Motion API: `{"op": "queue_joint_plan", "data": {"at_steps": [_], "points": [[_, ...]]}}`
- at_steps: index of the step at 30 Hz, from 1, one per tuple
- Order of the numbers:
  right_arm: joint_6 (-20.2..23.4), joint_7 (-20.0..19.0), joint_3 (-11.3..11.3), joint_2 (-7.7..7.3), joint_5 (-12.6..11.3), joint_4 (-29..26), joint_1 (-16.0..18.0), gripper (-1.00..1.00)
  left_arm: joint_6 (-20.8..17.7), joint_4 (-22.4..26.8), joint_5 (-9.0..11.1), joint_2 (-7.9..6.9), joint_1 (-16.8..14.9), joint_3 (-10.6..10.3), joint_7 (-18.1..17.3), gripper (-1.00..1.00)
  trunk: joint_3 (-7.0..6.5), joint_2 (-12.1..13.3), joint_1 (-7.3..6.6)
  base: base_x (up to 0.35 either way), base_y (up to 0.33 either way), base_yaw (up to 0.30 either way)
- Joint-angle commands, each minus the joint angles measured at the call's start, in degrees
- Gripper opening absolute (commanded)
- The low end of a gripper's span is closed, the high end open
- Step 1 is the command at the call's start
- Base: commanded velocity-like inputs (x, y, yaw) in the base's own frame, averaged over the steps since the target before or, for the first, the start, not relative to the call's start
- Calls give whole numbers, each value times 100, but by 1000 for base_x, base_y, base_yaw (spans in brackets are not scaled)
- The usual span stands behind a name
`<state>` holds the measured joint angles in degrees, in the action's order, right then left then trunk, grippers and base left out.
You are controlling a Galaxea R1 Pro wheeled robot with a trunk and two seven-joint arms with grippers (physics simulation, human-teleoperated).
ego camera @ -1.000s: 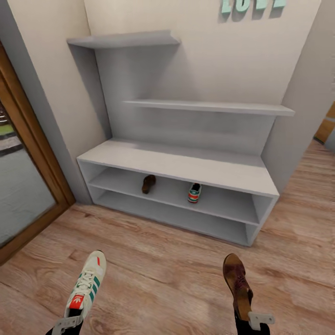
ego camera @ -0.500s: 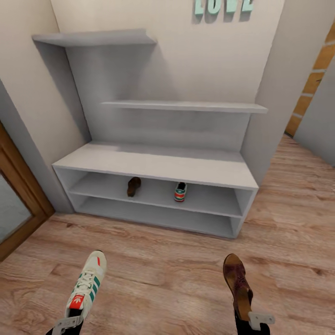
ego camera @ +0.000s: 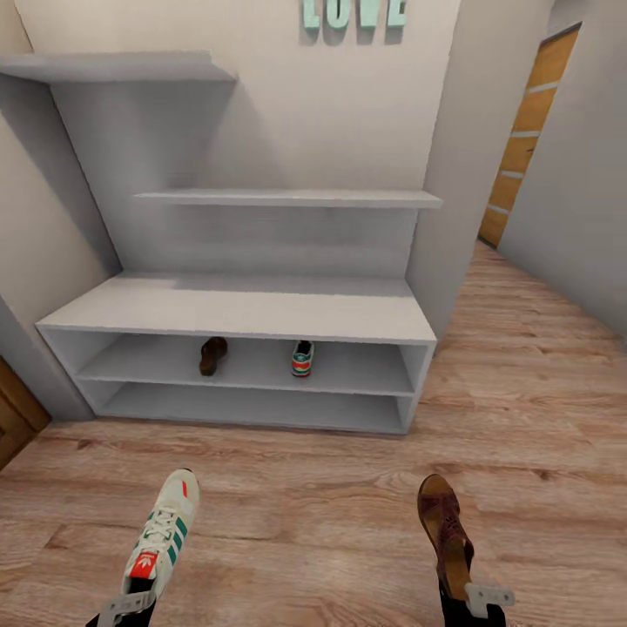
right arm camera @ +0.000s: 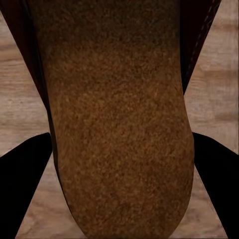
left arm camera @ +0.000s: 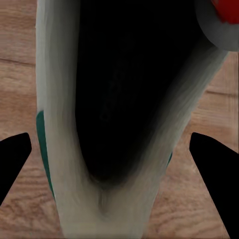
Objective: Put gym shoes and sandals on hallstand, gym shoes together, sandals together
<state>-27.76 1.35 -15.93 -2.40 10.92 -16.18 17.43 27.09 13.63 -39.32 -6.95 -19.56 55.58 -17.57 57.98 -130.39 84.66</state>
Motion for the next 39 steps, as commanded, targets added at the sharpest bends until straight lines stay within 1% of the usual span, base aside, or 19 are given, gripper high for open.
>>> {"op": "queue_joint_plan", "data": {"at_steps": [1,6,9,25,31,38,39], "points": [[-19,14,-33,3,60,7,6,-100,15,4,-23,2,-4,50,-34,-100,4,-2,-1,0,-213,-263],[-19,15,-31,3,60,1,6,-100,15,0,-23,7,-4,50,-35,-100,4,-2,-1,0,-239,-132],[-19,9,-30,3,60,1,6,-100,15,1,-23,3,-4,50,-36,-100,4,-2,-1,0,-73,-13],[-19,10,-31,3,60,-16,6,-100,15,0,-29,2,-4,48,-36,-100,4,-2,-1,0,-6,-1],[-19,26,-47,-33,60,-15,6,-100,-33,-4,-47,12,-4,24,-36,-100,4,-2,-1,0,0,0],[-19,31,-50,-62,60,-4,6,-100,-145,-52,-105,143,-80,7,-23,-100,4,-2,-1,0,0,0],[-19,32,-50,-67,60,-1,6,-100,-214,-56,-110,158,-100,6,-21,-100,4,-2,-1,0,0,0]]}}
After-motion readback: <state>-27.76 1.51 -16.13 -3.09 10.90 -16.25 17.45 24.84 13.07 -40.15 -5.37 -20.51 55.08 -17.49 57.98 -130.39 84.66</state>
